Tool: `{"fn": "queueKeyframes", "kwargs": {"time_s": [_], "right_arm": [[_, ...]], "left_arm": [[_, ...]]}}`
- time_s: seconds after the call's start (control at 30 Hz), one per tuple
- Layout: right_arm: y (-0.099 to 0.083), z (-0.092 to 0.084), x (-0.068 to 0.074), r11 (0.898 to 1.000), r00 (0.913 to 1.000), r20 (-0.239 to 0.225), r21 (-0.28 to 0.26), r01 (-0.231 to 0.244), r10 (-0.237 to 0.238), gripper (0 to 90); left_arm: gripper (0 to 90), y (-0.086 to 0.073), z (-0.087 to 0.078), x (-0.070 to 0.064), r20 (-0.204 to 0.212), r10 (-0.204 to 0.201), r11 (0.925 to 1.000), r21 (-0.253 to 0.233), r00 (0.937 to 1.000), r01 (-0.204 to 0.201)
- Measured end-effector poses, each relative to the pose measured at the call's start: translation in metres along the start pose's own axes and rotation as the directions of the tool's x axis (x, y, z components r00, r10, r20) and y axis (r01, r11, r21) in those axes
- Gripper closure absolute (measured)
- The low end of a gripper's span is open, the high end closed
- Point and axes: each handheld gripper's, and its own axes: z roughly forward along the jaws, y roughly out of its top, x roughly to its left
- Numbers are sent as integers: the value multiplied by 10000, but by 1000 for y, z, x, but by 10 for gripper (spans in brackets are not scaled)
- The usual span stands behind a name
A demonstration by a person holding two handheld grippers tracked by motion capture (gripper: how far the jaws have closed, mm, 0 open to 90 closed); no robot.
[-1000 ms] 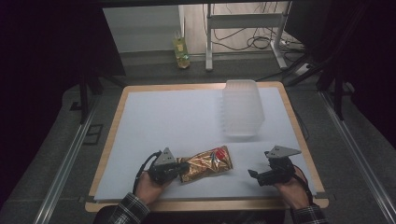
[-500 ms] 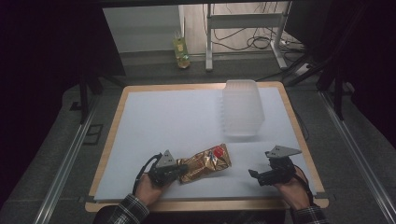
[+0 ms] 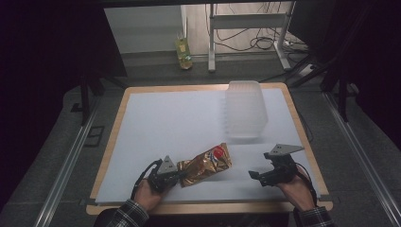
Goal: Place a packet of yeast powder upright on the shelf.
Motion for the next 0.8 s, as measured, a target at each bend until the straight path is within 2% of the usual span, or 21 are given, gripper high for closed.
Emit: {"fn": "queueKeyframes", "kwargs": {"time_s": [0.03,0.2,0.4,0.5,0.57,0.8], "right_arm": [[2,2,1,10000,9997,-232,40,-44,45,34],[6,9,2,9999,9990,-456,170,-18,25,30],[16,16,3,9996,9953,-953,268,-126,151,31],[25,21,3,9990,9904,-1322,253,-376,406,34],[26,23,3,9987,9893,-1375,265,-445,478,34],[39,37,4,9939,9809,-1713,762,-797,918,34]], "left_arm": [[899,1,0,1,82,-49,10000,33,10000,48],[899,1,0,2,84,-66,10000,-2,9999,66],[899,0,0,2,86,-47,10000,-27,10000,48],[899,0,0,1,57,-1,10000,-25,10000,1],[899,0,0,1,54,12,10000,-26,10000,-12],[899,0,0,1,59,13,10000,-11,10000,-13]]}}
